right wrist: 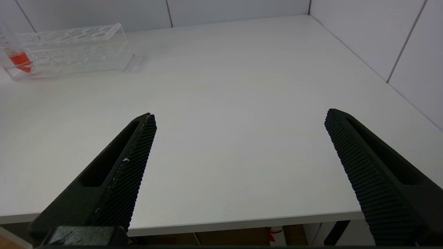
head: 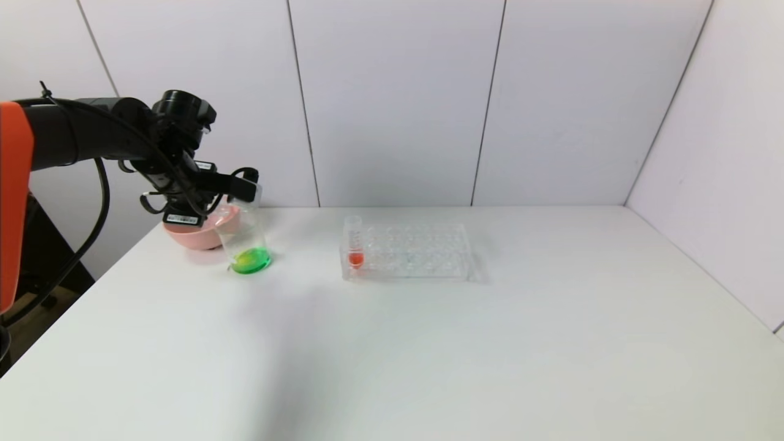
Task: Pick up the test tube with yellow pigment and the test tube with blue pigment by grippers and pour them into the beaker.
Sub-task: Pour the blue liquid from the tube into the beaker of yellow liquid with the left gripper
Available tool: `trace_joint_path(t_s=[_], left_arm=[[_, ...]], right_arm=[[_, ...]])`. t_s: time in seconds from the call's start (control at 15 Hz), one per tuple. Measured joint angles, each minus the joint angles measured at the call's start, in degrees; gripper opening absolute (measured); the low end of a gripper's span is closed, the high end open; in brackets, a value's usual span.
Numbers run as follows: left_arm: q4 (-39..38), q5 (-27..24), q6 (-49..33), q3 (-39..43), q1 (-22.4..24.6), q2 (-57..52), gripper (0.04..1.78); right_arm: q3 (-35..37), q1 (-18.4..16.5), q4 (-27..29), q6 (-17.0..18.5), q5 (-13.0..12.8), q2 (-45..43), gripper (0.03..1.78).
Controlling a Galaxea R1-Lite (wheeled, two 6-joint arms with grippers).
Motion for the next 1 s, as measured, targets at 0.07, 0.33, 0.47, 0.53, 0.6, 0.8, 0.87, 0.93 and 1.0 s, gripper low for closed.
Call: trace_joint_path(t_s=[0.07, 0.33, 0.47, 0.53, 0.6, 0.8, 0.87, 0.93, 1.0], left_arm=[[0.0, 0.0, -0.1, 0.0, 0.0, -0.1, 0.44], [1.2, -0.4, -1.1, 0.0, 0.0, -0.5, 0.44], [1.3, -1.7, -3.7, 0.1, 0.0, -1.3, 0.44], [1.3, -3.0, -6.3, 0.2, 0.0, -1.7, 0.44], [1.3, -5.0, -9.8, 0.4, 0.1, -2.4, 0.44], [1.2, -13.5, -23.5, 1.2, 1.5, -4.6, 0.44], [0.9, -17.0, -29.1, 1.5, 2.6, -5.4, 0.44], [0.4, -21.1, -34.9, 1.9, 4.1, -6.1, 0.44], [-0.5, -26.2, -41.0, 2.3, 6.2, -6.8, 0.44]], right_arm=[[0.0, 0.0, 0.0, 0.0, 0.0, 0.0, 1.77], [0.0, 0.0, 0.0, 0.0, 0.0, 0.0, 1.77], [0.0, 0.0, 0.0, 0.0, 0.0, 0.0, 1.77], [0.0, 0.0, 0.0, 0.0, 0.0, 0.0, 1.77], [0.0, 0.0, 0.0, 0.0, 0.0, 0.0, 1.77], [0.0, 0.0, 0.0, 0.0, 0.0, 0.0, 1.77], [0.0, 0.0, 0.0, 0.0, 0.0, 0.0, 1.77], [0.0, 0.0, 0.0, 0.0, 0.0, 0.0, 1.77], [0.0, 0.0, 0.0, 0.0, 0.0, 0.0, 1.77]])
